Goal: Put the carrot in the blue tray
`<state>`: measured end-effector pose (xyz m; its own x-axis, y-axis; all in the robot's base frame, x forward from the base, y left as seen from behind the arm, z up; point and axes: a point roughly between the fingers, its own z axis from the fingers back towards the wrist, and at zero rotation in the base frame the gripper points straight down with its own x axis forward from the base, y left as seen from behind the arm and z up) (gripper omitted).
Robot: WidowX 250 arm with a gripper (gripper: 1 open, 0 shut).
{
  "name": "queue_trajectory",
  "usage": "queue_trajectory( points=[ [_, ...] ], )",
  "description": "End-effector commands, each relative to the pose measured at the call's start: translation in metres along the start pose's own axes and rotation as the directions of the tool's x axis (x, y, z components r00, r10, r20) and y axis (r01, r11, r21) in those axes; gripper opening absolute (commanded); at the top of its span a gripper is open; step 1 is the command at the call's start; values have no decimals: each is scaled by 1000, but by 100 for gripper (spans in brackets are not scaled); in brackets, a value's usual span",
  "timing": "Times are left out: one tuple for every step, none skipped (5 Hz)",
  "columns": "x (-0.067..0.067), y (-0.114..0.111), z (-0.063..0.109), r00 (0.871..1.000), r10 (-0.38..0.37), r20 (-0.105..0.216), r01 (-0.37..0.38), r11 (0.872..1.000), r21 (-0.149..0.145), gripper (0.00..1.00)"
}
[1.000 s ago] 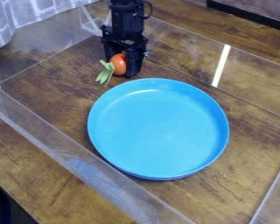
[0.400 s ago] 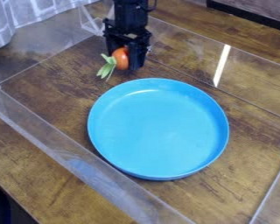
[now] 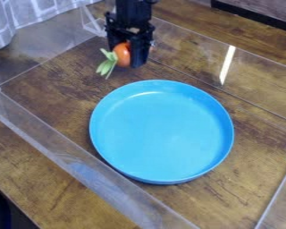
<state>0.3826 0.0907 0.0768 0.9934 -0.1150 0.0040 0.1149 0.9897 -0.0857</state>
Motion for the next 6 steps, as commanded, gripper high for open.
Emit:
queue_trajectory(
  points=[
    [-9, -27, 41, 994, -72, 86, 70, 997, 26, 0],
    [-24, -46, 46, 990, -110, 85, 109, 994, 12, 0],
    [-37, -65, 51, 987, -135, 87, 136, 991, 0, 0],
    [-45, -62, 42, 991, -120, 59, 120, 993, -2, 0],
    [-52, -61, 25, 994, -105, 33, 105, 994, -7, 0],
    [-55, -67, 15, 993, -112, 27, 112, 994, -11, 0]
  ],
)
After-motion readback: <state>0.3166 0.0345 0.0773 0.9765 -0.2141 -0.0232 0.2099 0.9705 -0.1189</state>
